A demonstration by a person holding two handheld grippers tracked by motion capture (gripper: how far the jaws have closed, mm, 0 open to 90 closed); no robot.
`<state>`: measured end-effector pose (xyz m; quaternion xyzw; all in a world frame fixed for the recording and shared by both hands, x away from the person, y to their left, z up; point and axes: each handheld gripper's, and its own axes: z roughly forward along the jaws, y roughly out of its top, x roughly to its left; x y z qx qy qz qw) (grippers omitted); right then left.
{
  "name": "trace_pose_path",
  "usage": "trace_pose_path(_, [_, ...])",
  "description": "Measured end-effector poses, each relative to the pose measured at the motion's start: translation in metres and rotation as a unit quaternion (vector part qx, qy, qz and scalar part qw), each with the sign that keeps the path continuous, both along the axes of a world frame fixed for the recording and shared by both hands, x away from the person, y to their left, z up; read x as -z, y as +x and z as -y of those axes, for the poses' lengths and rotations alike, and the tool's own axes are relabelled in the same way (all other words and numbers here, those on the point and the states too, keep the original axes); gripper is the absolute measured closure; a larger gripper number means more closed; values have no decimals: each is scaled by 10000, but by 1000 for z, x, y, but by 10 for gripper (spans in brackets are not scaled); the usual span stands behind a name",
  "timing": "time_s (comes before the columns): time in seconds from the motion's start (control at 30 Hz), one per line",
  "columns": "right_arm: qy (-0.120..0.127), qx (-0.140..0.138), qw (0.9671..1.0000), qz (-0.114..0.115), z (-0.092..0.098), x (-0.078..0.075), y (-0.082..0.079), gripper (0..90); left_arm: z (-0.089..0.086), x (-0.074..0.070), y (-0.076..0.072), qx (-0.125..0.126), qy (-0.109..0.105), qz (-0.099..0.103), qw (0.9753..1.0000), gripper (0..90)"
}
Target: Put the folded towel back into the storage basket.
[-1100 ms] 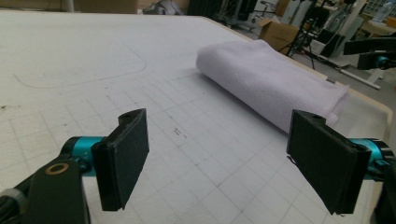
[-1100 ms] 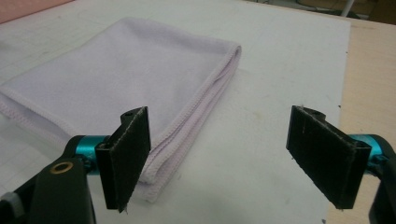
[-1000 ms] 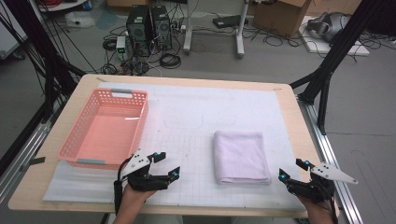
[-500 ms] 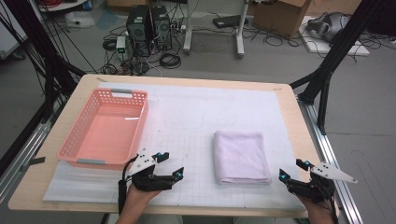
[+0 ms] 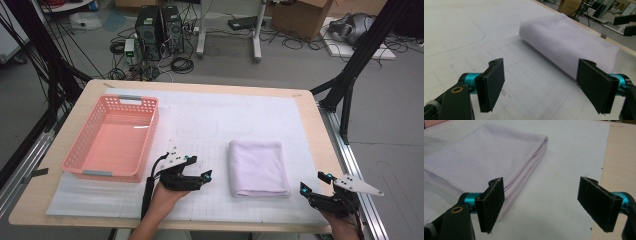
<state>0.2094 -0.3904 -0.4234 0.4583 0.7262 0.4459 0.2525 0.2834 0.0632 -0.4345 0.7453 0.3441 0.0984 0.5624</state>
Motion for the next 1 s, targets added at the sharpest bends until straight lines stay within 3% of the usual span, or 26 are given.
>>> trace_pose_path(0.2, [-29,-102,9999,-42,-2,1,1,208,28,-9,15,177,-169,-189,9995,252])
trace_pose_path(0.37, [-36,-156,9999,-58,-3,2,4,208,58,-9,27,291,86,-323,9990,263])
trace_pose_path(0.53, [7,-167,9999,-40,-2,2,4,208,81,-4,36,222,288,-491,9981,261])
trace_pose_path(0.73, [18,-165,9999,-13,0,1,4,208,97,6,42,62,766,-751,9942,257])
trace_pose_path(1.0, [19,-193,9998,-23,-1,1,4,208,107,15,44,89,926,-1127,9893,257])
